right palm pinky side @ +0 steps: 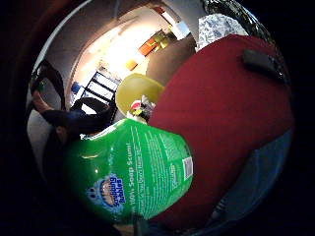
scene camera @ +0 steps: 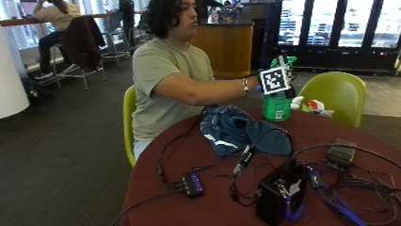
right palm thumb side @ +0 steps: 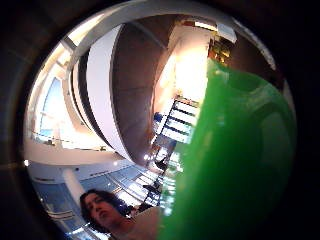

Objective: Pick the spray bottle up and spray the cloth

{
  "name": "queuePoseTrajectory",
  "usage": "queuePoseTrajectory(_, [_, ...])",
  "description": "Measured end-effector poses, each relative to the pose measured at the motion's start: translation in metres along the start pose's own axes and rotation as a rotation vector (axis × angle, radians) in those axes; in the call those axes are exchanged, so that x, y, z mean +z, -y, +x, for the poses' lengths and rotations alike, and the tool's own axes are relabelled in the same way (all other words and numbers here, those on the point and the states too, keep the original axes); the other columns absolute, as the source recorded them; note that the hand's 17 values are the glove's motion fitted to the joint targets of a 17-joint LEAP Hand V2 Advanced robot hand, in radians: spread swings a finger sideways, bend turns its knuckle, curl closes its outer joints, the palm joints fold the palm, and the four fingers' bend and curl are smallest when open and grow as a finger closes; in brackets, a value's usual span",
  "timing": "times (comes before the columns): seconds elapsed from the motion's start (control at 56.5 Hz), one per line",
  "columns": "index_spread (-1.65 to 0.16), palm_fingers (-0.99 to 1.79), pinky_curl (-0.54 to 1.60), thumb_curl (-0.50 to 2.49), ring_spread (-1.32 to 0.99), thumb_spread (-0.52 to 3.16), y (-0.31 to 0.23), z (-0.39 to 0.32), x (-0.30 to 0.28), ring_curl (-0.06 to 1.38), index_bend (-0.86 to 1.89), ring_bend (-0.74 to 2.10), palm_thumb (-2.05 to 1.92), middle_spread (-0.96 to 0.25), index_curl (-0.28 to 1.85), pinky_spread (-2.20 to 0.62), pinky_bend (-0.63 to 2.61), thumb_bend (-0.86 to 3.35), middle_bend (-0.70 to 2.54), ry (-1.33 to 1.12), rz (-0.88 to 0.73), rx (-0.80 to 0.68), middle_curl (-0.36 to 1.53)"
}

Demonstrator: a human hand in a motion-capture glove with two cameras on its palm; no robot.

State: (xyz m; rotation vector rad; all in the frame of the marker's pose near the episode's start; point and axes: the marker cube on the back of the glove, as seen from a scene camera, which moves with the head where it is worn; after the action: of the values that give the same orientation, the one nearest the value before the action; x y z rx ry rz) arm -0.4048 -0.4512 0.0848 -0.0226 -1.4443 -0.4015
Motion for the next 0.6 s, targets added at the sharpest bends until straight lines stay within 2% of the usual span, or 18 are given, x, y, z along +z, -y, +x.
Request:
queuePoseTrajectory(0.035, [-0.25, 1.33, 0.43, 0.79, -0.14, 0.48, -0.005, 0.004, 0.000, 0.49, 0.25, 0.59, 1.02, -0.16, 0.63, -0.21, 0.43, -0.03, 0.59, -0.022, -0.050, 0.020, 0.55])
queuePoseTrajectory(0.089, [-0.25, 1.33, 0.42, 0.79, -0.15, 0.48, -0.001, 0.007, -0.004, 0.49, 0.26, 0.59, 1.02, -0.16, 0.63, -0.22, 0.41, -0.03, 0.59, -0.057, -0.029, 0.064, 0.55])
queuePoseTrajectory(0.195, [-0.26, 0.99, 0.31, 0.76, -0.12, 0.58, -0.012, 0.002, -0.014, 0.48, 0.24, 0.61, 0.97, -0.14, 0.63, -0.02, 0.02, -0.05, 0.68, -0.142, -0.033, 0.131, 0.56])
queuePoseTrajectory(0.23, [-0.26, 0.89, 0.28, 0.73, -0.11, 0.65, -0.020, -0.003, -0.018, 0.48, 0.23, 0.60, 0.91, -0.13, 0.63, 0.04, 0.00, -0.07, 0.66, -0.170, -0.039, 0.130, 0.55])
queuePoseTrajectory(0.301, [-0.26, 0.69, 0.25, 0.68, -0.10, 0.77, -0.037, -0.011, -0.029, 0.47, 0.23, 0.54, 0.83, -0.09, 0.62, 0.11, 0.08, -0.06, 0.54, -0.251, -0.046, 0.134, 0.51])
queuePoseTrajectory(0.602, [-0.30, 0.50, 0.24, 0.51, -0.06, 0.95, -0.139, -0.023, -0.113, 0.39, 0.11, 0.47, 0.61, 0.00, 0.43, 0.22, 0.17, -0.05, 0.33, -0.833, -0.131, 0.153, 0.41])
